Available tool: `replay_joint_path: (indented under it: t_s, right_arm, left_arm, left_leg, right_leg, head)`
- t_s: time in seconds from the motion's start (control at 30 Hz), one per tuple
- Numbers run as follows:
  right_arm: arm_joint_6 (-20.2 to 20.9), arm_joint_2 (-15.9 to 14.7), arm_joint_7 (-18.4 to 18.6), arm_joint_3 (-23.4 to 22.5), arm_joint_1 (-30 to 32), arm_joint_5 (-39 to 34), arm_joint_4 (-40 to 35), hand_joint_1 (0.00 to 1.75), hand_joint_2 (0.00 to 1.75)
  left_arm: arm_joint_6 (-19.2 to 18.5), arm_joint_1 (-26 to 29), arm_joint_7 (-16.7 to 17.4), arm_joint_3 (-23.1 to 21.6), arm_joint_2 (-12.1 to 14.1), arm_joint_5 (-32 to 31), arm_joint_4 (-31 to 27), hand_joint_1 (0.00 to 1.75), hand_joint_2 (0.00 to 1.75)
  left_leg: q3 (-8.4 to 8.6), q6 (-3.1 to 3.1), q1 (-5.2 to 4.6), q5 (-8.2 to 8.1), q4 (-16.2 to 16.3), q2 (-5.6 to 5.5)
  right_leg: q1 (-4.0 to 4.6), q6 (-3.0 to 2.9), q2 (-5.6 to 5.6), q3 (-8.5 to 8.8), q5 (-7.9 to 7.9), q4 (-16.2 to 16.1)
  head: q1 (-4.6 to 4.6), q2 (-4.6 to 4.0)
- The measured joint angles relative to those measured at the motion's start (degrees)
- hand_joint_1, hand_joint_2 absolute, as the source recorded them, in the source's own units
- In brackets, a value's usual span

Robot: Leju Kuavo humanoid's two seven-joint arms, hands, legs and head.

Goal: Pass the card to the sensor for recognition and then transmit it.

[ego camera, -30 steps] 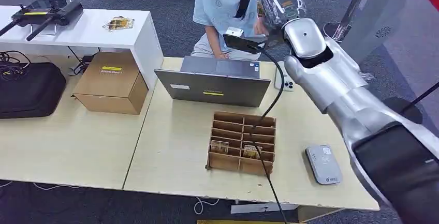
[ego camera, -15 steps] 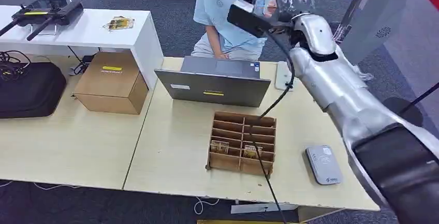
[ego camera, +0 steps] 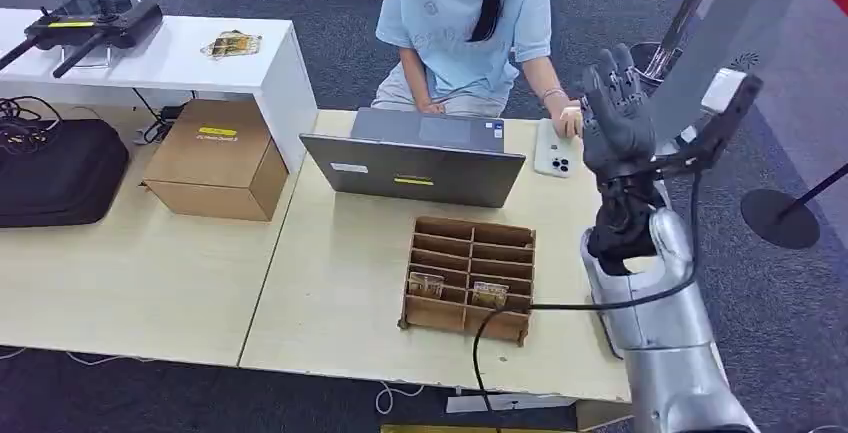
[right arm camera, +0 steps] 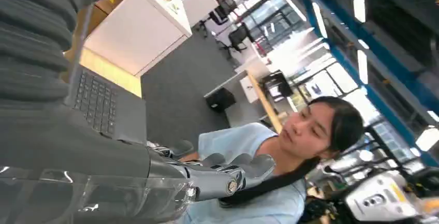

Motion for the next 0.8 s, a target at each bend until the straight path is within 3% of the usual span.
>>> replay_joint_path:
  t_s: [0.2, 0.3, 0.43, 0.53, 0.7, 0.8]
  right_arm:
    - [-3.5, -1.2, -2.6, -3.9, 18.1, 8.8, -20.1, 0.0, 1.75]
    - [-3.2, -1.8, -3.0, -4.3, 27.0, 12.6, -28.1, 0.0, 1.75]
    - [-3.1, -2.3, -3.1, -4.8, 32.8, 13.4, -34.7, 0.0, 1.75]
    - [-2.5, -3.4, -3.3, -4.8, 36.7, 23.3, -37.7, 0.0, 1.75]
    - [-1.0, -5.2, 5.0, -4.2, 45.3, 48.3, -43.1, 0.0, 1.75]
    - [3.1, -8.7, 16.5, -2.3, 48.9, 64.0, -45.5, 0.0, 1.75]
  left_arm:
    - [2.2, 2.1, -0.1, 1.5, -0.1, 2.4, 0.7, 0.0, 0.0]
    - [2.8, 2.5, 0.0, 2.0, -0.1, 2.8, 0.8, 0.0, 0.0]
    - [2.8, 2.5, 0.1, 2.8, -0.2, 2.8, 0.9, 0.0, 0.0]
    - [2.9, 2.6, 0.1, 2.8, -0.3, 2.8, 0.9, 0.0, 0.0]
    - [3.3, 2.6, 1.2, 2.9, -0.3, 2.6, 0.9, 0.0, 0.0]
    - [3.5, 2.5, 2.5, 3.5, -0.3, 3.4, 0.9, 0.0, 0.0]
  left_leg:
    - [0.01, 0.05, 0.0, -0.19, 0.0, 0.0]
    - [0.0, 0.04, -0.01, -0.27, 0.0, 0.05]
    - [0.06, 0.04, -0.01, -0.28, 0.0, 0.22]
    - [0.09, 0.04, -0.01, -0.27, 0.0, 0.17]
    - [0.08, 0.01, -0.01, -0.33, 0.0, 0.17]
    - [0.1, 0.07, -0.01, -0.37, 0.0, 0.25]
  right_leg:
    - [-0.01, 0.06, 0.0, 0.01, -0.18, 0.0]
    - [-0.01, 0.07, 0.03, 0.02, -0.21, 0.0]
    - [-0.01, 0.06, 0.16, 0.0, -0.21, 0.0]
    - [-0.02, 0.07, 0.08, 0.07, -0.22, 0.0]
    - [-0.02, 0.07, 0.12, 0.08, -0.22, 0.0]
    - [-0.02, 0.08, 0.17, 0.09, -0.23, 0.0]
  head:
    - [0.02, 0.0]
    - [0.02, 0.0]
    - [0.0, 0.0]
    - [0.02, 0.0]
    - [-0.02, 0.0]
    - [0.0, 0.0]
